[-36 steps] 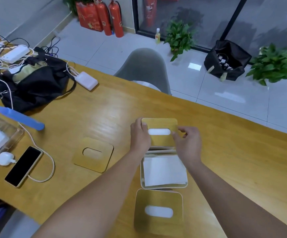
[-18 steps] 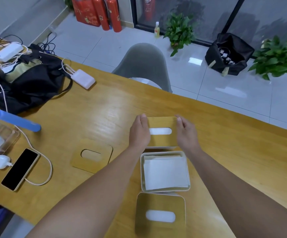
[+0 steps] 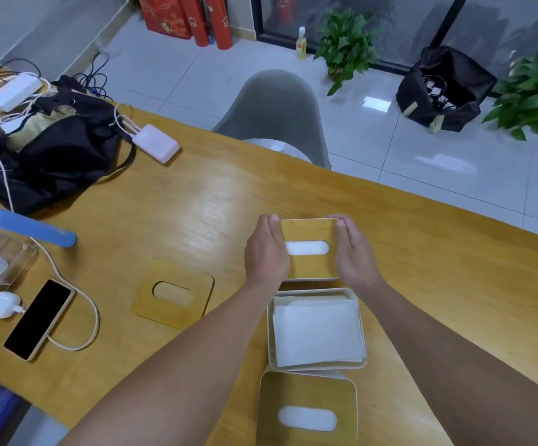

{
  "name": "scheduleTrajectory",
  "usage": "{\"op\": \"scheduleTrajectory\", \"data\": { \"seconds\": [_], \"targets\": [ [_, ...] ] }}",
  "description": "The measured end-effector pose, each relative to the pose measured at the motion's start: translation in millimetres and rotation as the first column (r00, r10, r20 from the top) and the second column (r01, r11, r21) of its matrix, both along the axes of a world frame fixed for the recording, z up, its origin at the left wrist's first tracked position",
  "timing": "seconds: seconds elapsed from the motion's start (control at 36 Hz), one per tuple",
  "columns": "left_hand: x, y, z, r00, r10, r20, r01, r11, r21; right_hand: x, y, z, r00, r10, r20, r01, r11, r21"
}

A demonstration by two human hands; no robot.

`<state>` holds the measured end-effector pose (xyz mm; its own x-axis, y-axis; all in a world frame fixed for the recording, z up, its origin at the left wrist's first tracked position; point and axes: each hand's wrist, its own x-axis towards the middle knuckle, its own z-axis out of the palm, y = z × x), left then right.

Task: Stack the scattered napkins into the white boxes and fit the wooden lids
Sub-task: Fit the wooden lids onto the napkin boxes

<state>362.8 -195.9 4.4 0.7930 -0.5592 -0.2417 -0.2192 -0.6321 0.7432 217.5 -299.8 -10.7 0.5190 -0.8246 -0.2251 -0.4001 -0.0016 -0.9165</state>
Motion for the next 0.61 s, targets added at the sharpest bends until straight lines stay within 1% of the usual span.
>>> {"op": "scheduleTrajectory", "data": {
  "seconds": [0.08, 0.17, 0.25, 0.36, 0.42, 0.47, 0.56, 0.61],
  "targets": [
    [-2.0, -2.4, -1.1, 0.997, -0.002, 0.074, -0.001, 0.999, 0.035, 3.7, -2.4, -4.8, 1.0, -0.006, -0.029, 0.005, 1.0, -0.03],
    [-3.2, -4.2, -1.9, 0.992, -0.014, 0.125, 0.004, 0.997, 0.08, 5.9, -4.6, -5.4, 1.0, -0.008, -0.019, 0.008, 1.0, -0.003],
    [-3.1, -5.6, -3.2, 0.989, -0.02, 0.148, 0.004, 0.995, 0.102, 6.6, -4.8, -6.1, 1.0, -0.027, -0.015, 0.027, 0.999, 0.021],
    [-3.9, -6.3, -2.7, 0.982, -0.033, 0.186, 0.008, 0.991, 0.135, 8.7, -4.5, -8.1, 0.997, -0.03, -0.07, 0.028, 0.999, -0.031],
    [-3.7, -5.7, -1.3, 0.983, -0.037, 0.181, 0.013, 0.991, 0.132, 9.7, -4.8, -7.0, 0.996, -0.032, -0.085, 0.028, 0.999, -0.045],
    [-2.1, -4.1, -2.1, 0.993, -0.033, 0.112, 0.025, 0.997, 0.071, 9.1, -4.8, -4.7, 0.997, -0.027, -0.074, 0.024, 0.999, -0.048],
    [3.7, -1.4, -4.1, 0.995, -0.019, -0.1, 0.012, 0.997, -0.07, 4.4, -4.0, 1.7, 0.998, -0.01, -0.054, 0.008, 0.999, -0.035],
    [7.9, -0.5, -2.5, 0.982, -0.028, -0.188, 0.007, 0.994, -0.108, 0.3, -3.6, 5.4, 0.999, 0.008, -0.048, -0.008, 1.0, -0.006]
  ]
}}
